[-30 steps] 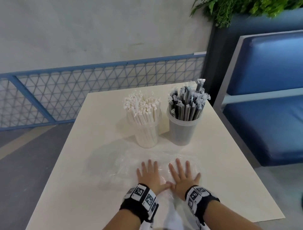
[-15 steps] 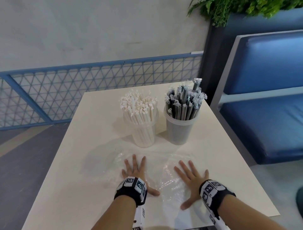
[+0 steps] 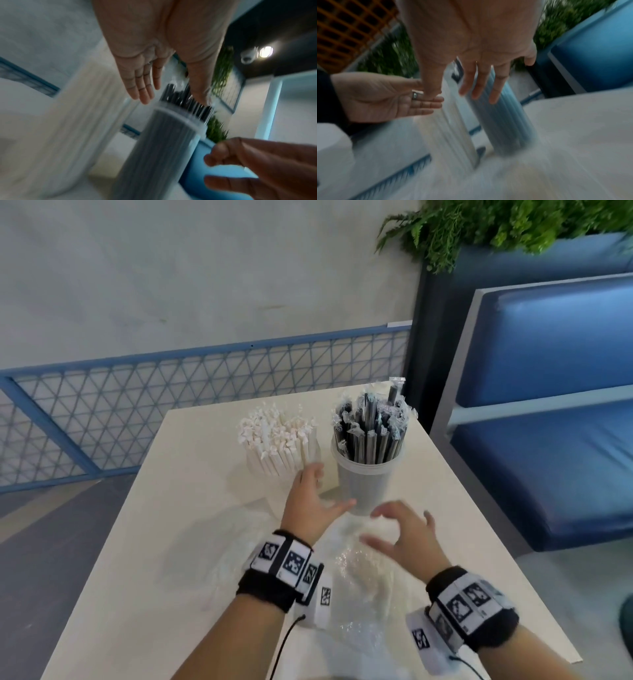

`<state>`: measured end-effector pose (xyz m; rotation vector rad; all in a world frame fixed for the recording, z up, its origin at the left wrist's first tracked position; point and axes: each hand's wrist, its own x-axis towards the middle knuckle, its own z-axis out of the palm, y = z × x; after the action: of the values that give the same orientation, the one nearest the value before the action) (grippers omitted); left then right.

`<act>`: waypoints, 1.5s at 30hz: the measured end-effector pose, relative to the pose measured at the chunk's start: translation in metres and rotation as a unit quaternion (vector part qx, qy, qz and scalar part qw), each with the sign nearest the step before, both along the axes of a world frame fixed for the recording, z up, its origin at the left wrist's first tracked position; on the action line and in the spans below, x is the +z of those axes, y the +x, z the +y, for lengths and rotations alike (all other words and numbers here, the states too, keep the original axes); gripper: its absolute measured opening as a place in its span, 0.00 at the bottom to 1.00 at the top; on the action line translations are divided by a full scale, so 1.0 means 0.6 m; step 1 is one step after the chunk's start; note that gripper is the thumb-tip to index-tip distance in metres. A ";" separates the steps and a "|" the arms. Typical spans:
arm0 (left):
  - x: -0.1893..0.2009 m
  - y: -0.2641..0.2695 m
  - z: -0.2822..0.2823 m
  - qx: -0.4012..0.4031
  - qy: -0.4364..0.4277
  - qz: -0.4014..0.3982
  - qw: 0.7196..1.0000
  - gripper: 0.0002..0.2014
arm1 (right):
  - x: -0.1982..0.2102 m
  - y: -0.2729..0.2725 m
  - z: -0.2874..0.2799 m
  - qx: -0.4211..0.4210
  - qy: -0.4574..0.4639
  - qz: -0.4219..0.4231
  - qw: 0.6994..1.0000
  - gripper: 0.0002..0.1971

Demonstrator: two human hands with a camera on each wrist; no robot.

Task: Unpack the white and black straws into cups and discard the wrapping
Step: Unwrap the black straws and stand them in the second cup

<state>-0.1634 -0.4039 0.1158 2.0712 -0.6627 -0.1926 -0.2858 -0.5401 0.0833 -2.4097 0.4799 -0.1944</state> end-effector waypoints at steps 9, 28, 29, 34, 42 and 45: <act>0.075 0.089 -0.101 -0.102 0.051 0.078 0.990 0.65 | 0.107 0.137 -0.130 -0.031 0.141 -0.132 0.981 0.64; 0.074 0.141 -0.135 -0.085 -0.141 0.041 0.986 0.50 | 0.131 0.198 -0.144 0.040 0.161 -0.300 0.940 0.41; 0.080 0.138 -0.133 -0.080 -0.127 0.025 0.988 0.55 | 0.138 0.196 -0.143 0.045 0.154 -0.308 0.938 0.43; 0.111 0.112 -0.123 -0.099 -0.046 -0.082 0.991 0.58 | 0.162 0.185 -0.134 0.086 -0.059 -0.360 0.927 0.34; 0.075 0.100 -0.117 -0.149 0.047 -0.043 0.987 0.51 | 0.129 0.175 -0.127 0.067 -0.108 -0.226 0.966 0.30; 0.061 0.097 -0.113 -0.112 -0.037 0.025 0.993 0.61 | 0.123 0.157 -0.142 0.023 0.105 -0.268 0.957 0.47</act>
<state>-0.1054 -0.4717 0.1522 1.9133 -0.8594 -0.3408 -0.1915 -0.6252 0.1570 -2.0440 0.1814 -0.7155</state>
